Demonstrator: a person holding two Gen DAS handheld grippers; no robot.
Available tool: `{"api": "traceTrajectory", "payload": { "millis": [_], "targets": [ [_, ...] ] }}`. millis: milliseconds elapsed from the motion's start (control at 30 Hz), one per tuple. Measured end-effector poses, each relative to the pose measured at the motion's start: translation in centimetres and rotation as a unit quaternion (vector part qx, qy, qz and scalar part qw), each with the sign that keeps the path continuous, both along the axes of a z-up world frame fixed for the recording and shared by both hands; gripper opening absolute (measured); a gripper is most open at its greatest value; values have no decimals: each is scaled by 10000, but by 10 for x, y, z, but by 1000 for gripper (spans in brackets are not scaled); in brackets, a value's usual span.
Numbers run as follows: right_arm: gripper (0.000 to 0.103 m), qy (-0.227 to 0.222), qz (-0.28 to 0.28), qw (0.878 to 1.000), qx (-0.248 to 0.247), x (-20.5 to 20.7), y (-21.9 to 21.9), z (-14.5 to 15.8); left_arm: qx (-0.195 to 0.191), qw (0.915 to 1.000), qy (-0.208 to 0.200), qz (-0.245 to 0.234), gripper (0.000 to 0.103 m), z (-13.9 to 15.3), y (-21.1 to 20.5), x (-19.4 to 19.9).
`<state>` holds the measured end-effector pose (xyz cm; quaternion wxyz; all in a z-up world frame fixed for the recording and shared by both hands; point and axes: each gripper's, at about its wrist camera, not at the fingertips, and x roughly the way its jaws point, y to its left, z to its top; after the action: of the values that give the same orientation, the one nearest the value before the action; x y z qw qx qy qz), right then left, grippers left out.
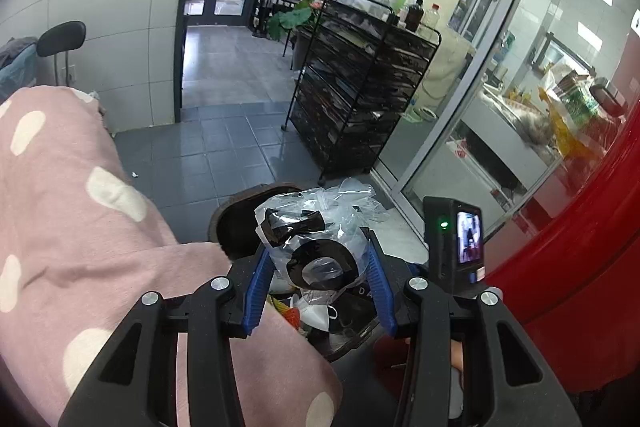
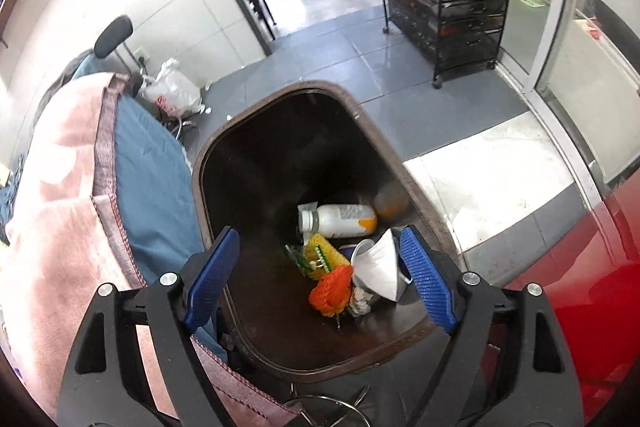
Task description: Collect trash
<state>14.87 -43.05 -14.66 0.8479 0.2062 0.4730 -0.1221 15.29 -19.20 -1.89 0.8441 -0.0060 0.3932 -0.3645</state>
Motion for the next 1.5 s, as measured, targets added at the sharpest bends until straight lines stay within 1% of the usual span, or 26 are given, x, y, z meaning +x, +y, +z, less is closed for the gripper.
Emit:
{"api": "traceTrajectory", "payload": {
  "millis": [100, 300, 333, 400, 467, 533, 633, 700, 800, 967, 1067, 1167, 1233, 1367, 1500],
  "targets": [
    [83, -72, -124, 9999, -75, -5, -5, 5, 140, 9998, 93, -126, 44, -8, -18, 7],
    [86, -152, -341, 9992, -166, -14, -16, 11, 499, 9980, 86, -382, 44, -24, -42, 12],
    [86, -166, -377, 9990, -180, -15, -18, 12, 538, 9978, 53, -393, 45, -26, -45, 12],
    [87, -187, -437, 9987, -208, -17, -22, 13, 617, 9973, -3, -400, 54, -29, -47, 11],
    [87, -184, -487, 9983, -253, -18, -23, 14, 628, 9974, -81, -335, 77, -30, -47, 10],
    [87, -167, -516, 9982, -259, -19, -25, 13, 517, 9980, -128, -347, 81, -29, -43, 7],
    [87, -151, -552, 9980, -267, -21, -26, 14, 506, 9979, -168, -361, 87, -26, -38, 3],
    [87, -184, -564, 9978, -281, -22, -26, 17, 428, 9982, -222, -357, 90, -21, -33, -2],
    [88, -262, -560, 9971, -437, -23, -19, 23, 322, 9984, -372, -286, 95, -12, -24, -9],
    [92, -671, -492, 9929, -846, -28, 2, 46, 234, 9973, -699, 0, 97, 2, 4, -24],
    [96, -1005, -420, 9878, -1109, -31, 20, 64, -24, 9956, -861, 381, 97, 14, 36, -34],
    [97, -1355, -328, 9828, -1208, -35, 38, 84, -216, 9924, -985, 701, 97, 21, 65, -43],
    [97, -1585, -209, 9798, -1198, -38, 52, 96, -193, 9892, -1107, 946, 97, 23, 83, -49],
    [97, -1982, 160, 9708, -1342, -44, 89, 118, -160, 9792, -1339, 1514, 97, 28, 121, -61],
    [97, -2266, 582, 9617, -1429, -51, 124, 132, -140, 9697, -1477, 1940, 97, 33, 148, -71]
  ]
}}
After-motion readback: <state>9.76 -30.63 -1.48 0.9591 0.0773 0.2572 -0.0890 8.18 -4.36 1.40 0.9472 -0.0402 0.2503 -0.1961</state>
